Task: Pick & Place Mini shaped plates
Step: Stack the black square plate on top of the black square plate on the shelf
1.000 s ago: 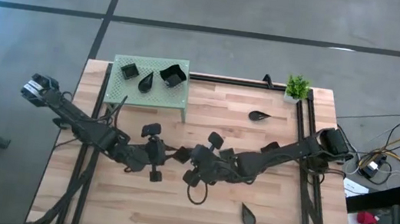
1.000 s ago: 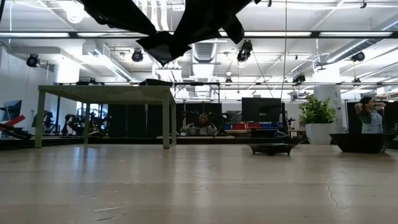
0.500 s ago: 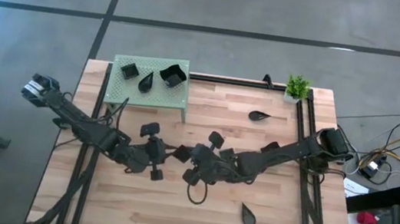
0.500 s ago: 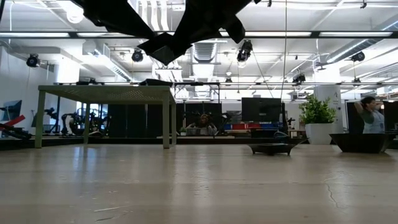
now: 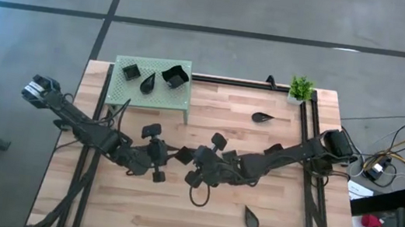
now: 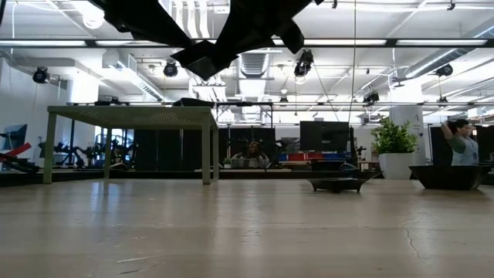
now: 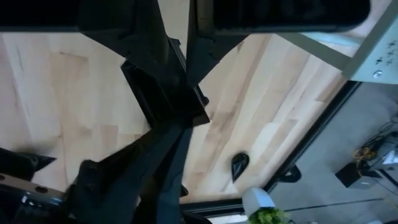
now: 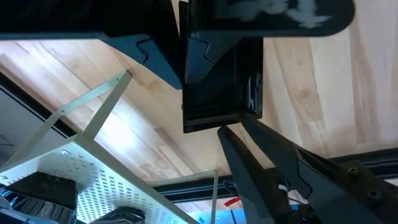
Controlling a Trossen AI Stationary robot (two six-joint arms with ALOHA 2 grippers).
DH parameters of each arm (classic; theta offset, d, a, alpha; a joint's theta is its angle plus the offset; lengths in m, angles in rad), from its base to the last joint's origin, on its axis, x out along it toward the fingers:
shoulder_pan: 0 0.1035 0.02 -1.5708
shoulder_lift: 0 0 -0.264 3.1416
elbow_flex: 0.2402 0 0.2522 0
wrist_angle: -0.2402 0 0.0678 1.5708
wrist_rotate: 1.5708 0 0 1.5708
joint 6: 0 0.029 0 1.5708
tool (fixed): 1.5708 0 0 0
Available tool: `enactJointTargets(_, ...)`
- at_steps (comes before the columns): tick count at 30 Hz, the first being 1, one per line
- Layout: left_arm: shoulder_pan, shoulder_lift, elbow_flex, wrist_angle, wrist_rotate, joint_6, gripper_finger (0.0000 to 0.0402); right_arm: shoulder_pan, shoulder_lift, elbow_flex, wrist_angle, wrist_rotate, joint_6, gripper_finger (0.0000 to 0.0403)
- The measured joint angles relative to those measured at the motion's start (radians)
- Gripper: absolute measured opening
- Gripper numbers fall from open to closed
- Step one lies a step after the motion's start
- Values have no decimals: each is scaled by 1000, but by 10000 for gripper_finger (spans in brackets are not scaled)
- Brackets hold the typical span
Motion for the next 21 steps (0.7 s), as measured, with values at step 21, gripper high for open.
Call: enactJointTargets(21, 4, 3, -21, -28, -29, -110, 94, 0, 0, 0, 7, 0, 0, 11)
